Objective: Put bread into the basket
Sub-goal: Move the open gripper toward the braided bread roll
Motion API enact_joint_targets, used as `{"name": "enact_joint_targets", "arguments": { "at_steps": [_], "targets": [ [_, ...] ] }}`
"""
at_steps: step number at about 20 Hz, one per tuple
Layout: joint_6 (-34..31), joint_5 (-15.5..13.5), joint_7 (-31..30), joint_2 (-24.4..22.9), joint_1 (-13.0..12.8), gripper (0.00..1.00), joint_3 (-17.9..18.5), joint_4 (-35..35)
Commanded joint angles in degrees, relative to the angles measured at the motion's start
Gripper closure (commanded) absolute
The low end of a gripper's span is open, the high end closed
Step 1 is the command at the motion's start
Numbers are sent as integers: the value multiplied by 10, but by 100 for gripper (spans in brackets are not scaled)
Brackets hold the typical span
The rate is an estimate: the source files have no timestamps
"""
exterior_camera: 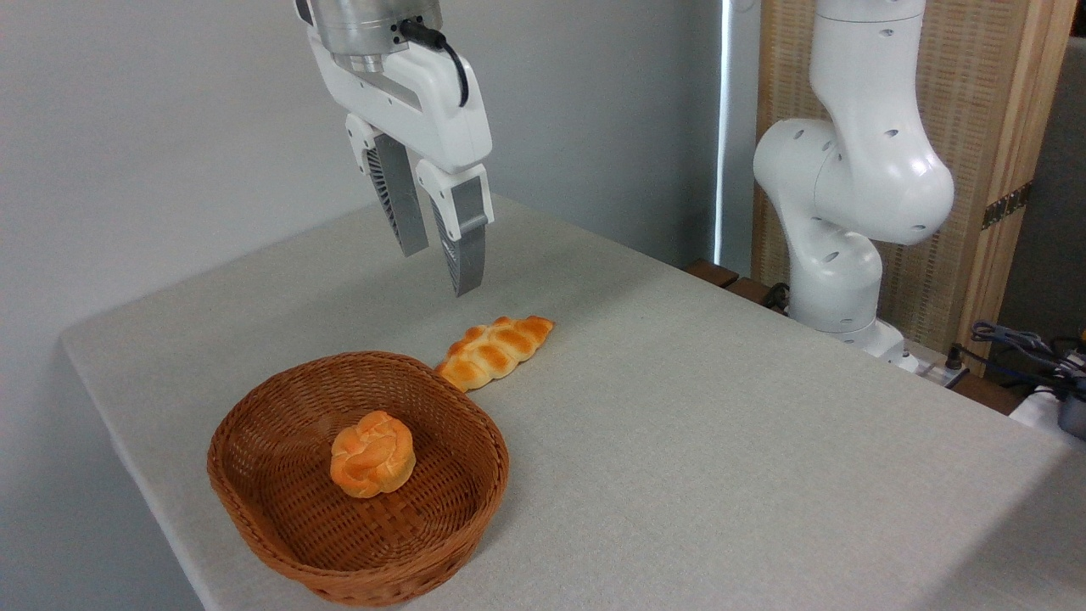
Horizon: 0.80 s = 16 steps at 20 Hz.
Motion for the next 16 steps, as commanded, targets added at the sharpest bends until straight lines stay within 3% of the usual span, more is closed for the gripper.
{"name": "enact_joint_targets", "arguments": {
  "at_steps": [1,7,16],
  "targets": [
    [-12,-8,1,-5,-2,0,-5,-13],
    [2,-8,2,-30,-2,0,-14,-58],
    [74,-8,3,-98,-3,0,-25,-176]
  ]
}}
